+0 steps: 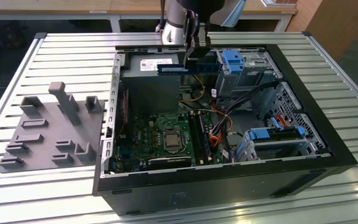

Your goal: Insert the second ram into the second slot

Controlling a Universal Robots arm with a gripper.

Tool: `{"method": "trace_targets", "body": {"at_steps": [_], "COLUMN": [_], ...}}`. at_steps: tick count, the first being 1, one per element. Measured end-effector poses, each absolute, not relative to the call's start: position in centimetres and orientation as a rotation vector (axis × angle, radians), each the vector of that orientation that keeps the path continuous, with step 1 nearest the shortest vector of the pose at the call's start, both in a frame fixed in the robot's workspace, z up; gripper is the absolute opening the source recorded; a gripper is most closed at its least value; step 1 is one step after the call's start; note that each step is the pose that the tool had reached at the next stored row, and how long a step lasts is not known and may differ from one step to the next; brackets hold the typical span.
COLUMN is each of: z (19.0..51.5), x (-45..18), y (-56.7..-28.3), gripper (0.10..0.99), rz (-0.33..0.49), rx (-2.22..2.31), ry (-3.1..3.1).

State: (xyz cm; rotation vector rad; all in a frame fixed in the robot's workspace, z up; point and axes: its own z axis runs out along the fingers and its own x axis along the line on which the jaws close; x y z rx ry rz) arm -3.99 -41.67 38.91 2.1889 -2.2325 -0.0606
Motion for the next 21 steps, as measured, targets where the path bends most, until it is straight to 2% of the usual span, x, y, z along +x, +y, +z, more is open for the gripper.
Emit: {"method": "trace_targets", "body": {"at_steps": [21], "z": [38.91], "x": [-3.98], "y": [-41.67], "gripper": [0.118], "rz": [-0.061], "rx": [2.162], "ry": [-2.260]}}
